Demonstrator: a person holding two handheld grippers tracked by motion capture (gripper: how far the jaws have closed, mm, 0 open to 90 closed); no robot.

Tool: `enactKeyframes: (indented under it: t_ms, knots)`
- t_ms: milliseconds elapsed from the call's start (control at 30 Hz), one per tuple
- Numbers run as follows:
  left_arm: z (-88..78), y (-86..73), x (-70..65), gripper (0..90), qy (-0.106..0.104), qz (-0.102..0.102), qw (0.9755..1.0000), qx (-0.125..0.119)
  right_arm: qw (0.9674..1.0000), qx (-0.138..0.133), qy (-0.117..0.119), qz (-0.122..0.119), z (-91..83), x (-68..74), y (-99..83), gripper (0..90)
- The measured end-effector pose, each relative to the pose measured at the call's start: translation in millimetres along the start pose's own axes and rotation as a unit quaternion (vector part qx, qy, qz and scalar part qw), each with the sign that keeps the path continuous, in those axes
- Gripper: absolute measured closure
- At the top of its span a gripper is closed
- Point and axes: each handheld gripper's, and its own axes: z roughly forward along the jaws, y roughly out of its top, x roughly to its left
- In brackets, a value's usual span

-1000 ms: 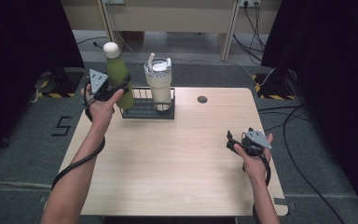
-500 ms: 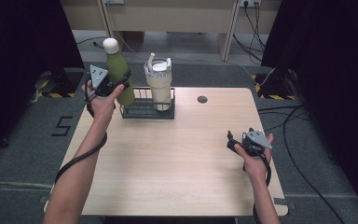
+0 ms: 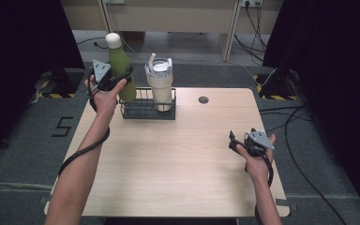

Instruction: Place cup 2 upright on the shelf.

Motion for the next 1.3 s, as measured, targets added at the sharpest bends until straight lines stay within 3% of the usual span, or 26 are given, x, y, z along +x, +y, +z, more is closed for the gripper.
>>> enactKeyframes:
  t_ms: [967, 1300]
  knots:
    - [31.0, -11.1, 1.7, 21.7, 0.007, -0.010, 0.9998, 0.019, 1.0000, -0.002, -0.005, 0.004, -1.3, -4.6, 0.6, 13.1]
    - [38.7, -22.7, 4.7, 21.7, 0.015, -0.013, 0.9990, 0.039, 1.0000, -0.003, -0.006, 0.005, -1.3, -5.0, 0.6, 13.2]
